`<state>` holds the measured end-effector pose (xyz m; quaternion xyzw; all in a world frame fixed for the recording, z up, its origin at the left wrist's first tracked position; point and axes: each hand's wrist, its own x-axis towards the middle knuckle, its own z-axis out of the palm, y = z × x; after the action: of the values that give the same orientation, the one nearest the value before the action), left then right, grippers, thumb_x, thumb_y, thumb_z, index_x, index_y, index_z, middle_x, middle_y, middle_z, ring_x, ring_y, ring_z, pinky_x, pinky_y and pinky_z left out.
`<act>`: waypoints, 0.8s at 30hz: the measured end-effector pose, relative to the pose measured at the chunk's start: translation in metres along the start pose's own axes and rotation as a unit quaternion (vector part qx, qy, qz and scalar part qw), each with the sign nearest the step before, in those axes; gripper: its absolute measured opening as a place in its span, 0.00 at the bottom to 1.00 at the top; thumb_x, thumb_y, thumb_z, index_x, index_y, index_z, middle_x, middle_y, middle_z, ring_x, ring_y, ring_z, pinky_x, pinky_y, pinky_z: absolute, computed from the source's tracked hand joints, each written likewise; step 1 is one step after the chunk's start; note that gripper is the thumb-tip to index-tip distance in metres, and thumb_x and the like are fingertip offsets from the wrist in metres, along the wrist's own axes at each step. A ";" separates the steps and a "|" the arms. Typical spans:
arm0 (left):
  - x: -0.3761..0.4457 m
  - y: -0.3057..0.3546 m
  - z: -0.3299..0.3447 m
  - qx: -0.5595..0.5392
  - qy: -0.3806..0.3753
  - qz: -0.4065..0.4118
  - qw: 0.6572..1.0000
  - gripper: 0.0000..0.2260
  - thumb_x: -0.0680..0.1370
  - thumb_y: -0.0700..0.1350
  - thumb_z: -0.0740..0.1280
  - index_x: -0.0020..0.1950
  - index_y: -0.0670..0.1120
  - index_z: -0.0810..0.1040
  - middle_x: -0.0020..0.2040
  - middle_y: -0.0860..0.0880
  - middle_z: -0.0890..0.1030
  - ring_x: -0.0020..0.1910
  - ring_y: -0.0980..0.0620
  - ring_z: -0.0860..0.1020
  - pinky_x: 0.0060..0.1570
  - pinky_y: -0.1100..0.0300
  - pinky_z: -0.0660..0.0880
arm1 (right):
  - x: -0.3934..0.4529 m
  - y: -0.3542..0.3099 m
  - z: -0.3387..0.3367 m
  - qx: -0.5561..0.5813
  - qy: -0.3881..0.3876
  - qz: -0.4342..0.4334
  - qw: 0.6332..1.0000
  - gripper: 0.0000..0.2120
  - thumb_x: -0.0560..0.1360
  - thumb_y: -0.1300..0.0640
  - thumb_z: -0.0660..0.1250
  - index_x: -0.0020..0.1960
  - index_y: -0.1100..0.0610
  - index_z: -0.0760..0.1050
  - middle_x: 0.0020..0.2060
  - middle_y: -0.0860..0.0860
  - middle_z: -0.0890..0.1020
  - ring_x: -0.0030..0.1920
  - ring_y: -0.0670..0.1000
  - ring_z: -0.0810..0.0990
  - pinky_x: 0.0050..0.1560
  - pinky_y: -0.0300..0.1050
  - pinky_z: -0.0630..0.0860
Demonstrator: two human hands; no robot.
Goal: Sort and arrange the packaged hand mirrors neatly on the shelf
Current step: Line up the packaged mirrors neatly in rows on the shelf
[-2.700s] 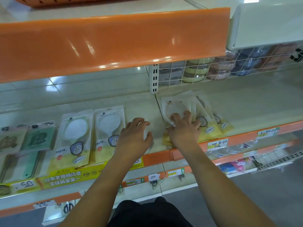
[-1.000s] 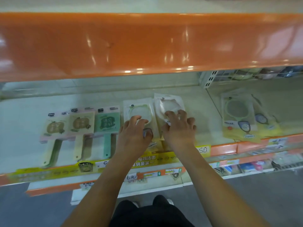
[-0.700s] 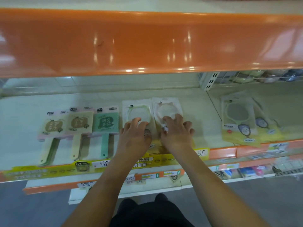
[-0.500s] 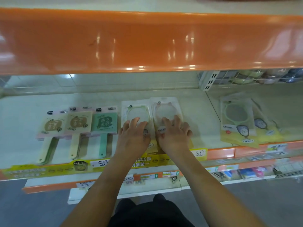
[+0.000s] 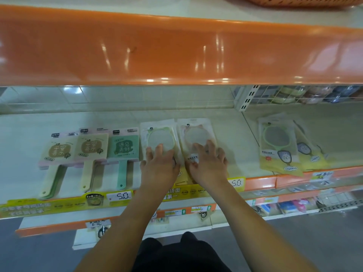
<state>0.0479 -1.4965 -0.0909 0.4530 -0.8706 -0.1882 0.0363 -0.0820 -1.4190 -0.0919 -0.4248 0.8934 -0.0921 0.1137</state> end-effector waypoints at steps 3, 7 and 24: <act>0.001 -0.002 0.000 0.002 -0.003 0.016 1.000 0.16 0.78 0.54 0.60 0.65 0.52 0.70 0.71 0.47 0.63 0.73 0.38 0.55 0.63 0.41 0.68 | -0.001 0.000 -0.001 0.011 0.001 -0.001 1.000 0.26 0.76 0.42 0.61 0.72 0.40 0.60 0.75 0.50 0.53 0.72 0.63 0.54 0.71 0.59 0.58; 0.003 -0.006 -0.001 0.001 -0.009 0.045 0.999 0.15 0.78 0.53 0.60 0.64 0.52 0.71 0.72 0.47 0.62 0.73 0.38 0.55 0.64 0.42 0.67 | -0.001 -0.002 -0.002 0.026 0.003 0.013 1.000 0.26 0.75 0.42 0.61 0.72 0.41 0.61 0.75 0.50 0.54 0.72 0.63 0.55 0.71 0.58 0.57; -0.003 -0.012 -0.006 0.022 0.001 0.061 0.998 0.17 0.78 0.57 0.59 0.66 0.55 0.70 0.73 0.48 0.61 0.73 0.40 0.56 0.68 0.44 0.61 | -0.010 -0.014 0.002 0.023 0.030 0.031 0.999 0.26 0.78 0.43 0.59 0.75 0.41 0.60 0.79 0.49 0.50 0.77 0.65 0.45 0.75 0.64 0.47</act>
<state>0.0605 -1.5018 -0.0894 0.4001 -0.9005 -0.1660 0.0387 -0.0647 -1.4200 -0.0889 -0.3917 0.9066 -0.1216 0.0991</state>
